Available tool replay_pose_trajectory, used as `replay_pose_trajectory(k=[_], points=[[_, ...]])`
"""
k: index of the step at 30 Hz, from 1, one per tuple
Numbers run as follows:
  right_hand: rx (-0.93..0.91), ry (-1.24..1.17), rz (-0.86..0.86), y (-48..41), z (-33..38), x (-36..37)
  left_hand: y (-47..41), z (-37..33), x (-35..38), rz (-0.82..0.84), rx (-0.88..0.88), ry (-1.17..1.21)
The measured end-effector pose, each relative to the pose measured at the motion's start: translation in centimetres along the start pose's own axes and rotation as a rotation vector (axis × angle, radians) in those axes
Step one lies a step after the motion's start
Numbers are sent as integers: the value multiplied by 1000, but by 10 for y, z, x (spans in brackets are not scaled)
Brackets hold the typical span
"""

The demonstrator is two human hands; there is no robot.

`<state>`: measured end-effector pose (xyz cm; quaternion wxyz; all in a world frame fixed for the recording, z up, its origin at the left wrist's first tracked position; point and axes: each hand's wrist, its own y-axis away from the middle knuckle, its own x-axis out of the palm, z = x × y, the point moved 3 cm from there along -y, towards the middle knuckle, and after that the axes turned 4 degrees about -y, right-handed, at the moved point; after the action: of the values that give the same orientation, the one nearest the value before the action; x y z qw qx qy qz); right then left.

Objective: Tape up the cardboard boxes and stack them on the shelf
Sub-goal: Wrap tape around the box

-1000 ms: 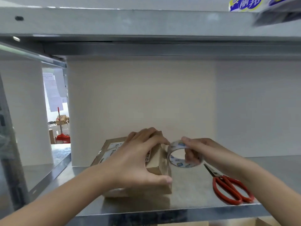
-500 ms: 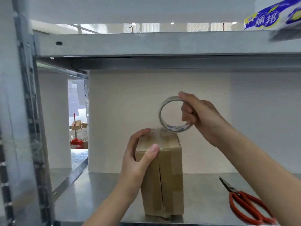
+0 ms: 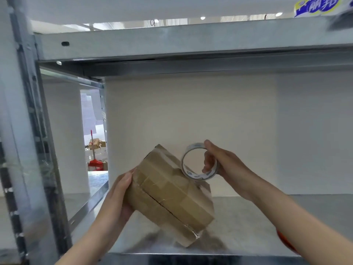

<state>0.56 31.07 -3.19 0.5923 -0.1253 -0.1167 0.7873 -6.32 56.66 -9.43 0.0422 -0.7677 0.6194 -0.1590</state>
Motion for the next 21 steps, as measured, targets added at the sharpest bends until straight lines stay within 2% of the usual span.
replay_pose_trajectory(k=[2, 4, 5, 8, 10, 11, 12, 15, 16, 19, 21], points=[[13, -114, 63, -3, -10, 19, 14, 9, -7, -24, -160, 38], [-23, -54, 77, -5, -17, 36, 22, 22, -14, -106, -312, -4], [-53, -4, 75, -5, -18, 43, 24, 26, -17, -109, -334, -4], [-72, 37, 93, -8, -14, 50, 20, 25, -30, -123, -309, -41], [-61, 71, 122, -10, -14, 51, 8, 18, -34, -159, -318, -246], [-50, 88, 134, -11, -13, 52, 0, 8, -32, -194, -283, -396], [-38, 95, 145, -11, -13, 53, -4, -5, -26, -191, -175, -549], [0, 94, 155, -12, -11, 55, -10, -45, 6, -24, 178, -800], [5, 85, 161, -12, -11, 54, -14, -48, 20, 64, 200, -869], [3, 93, 160, -10, -14, 52, -24, -31, 46, 346, 97, -1084], [-20, 106, 129, -10, -12, 50, -24, -23, 47, 433, 101, -1187]])
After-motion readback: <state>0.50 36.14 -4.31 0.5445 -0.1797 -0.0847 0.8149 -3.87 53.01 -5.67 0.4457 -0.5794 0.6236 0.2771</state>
